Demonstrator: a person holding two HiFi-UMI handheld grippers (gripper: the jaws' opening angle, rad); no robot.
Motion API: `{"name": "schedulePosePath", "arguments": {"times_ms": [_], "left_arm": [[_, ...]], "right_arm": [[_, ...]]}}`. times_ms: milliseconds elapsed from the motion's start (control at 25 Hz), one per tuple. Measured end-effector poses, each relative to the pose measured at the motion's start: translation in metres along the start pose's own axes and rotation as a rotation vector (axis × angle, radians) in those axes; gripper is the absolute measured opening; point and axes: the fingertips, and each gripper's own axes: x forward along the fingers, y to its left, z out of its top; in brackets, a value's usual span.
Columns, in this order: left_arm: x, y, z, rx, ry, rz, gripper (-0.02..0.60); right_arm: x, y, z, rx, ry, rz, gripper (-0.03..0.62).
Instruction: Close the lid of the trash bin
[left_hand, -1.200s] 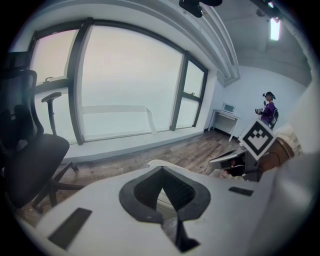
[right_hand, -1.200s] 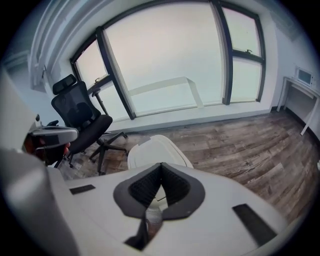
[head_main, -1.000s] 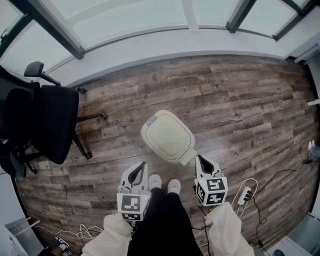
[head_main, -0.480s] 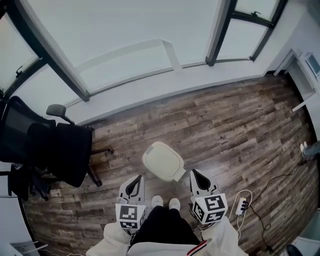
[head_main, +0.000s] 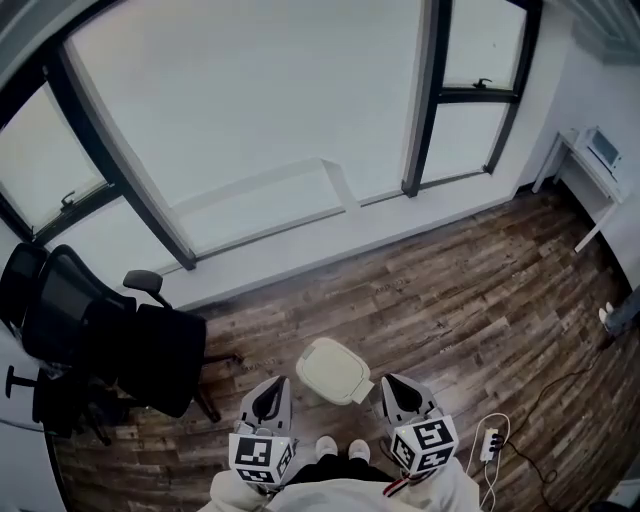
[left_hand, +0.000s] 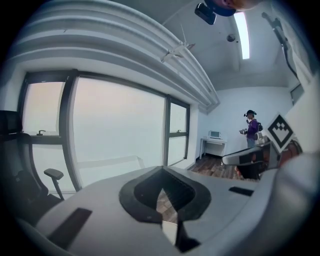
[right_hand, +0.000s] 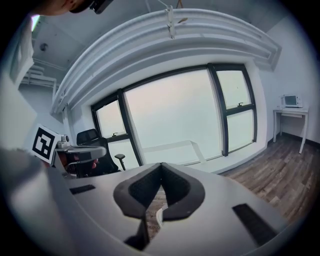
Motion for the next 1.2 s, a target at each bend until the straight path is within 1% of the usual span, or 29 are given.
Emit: {"name": "schedulePosePath", "arguments": {"times_ms": [240, 360, 560, 760, 920, 1080, 1200], "left_arm": [[-0.010, -0.010, 0.021, 0.019, -0.034, -0.005, 0.007], [-0.012, -0.023, 0.027, 0.024, -0.056, -0.004, 0.006], [-0.020, -0.048, 0.020, 0.025, -0.056, -0.005, 0.006], [-0.030, -0.065, -0.005, 0.008, -0.023, 0.025, 0.008], [-0.039, -0.076, -0.022, 0.005, 0.004, 0.023, 0.006], [-0.047, -0.079, -0.015, 0.021, -0.022, 0.011, 0.006], [-0.060, -0.078, -0.012, 0.032, -0.041, -0.002, 0.008]], "right_arm": [[-0.019, 0.010, 0.029, -0.028, -0.063, 0.005, 0.023], [-0.031, 0.011, 0.033, -0.045, -0.080, 0.015, 0.023], [-0.049, 0.008, 0.017, -0.035, -0.069, 0.040, 0.023], [-0.055, 0.003, -0.005, -0.009, -0.040, 0.077, 0.023], [-0.060, 0.005, -0.014, 0.000, -0.037, 0.091, 0.023], [-0.064, 0.007, -0.015, -0.009, -0.046, 0.078, 0.023], [-0.073, 0.018, -0.015, -0.009, -0.062, 0.067, 0.023]]}}
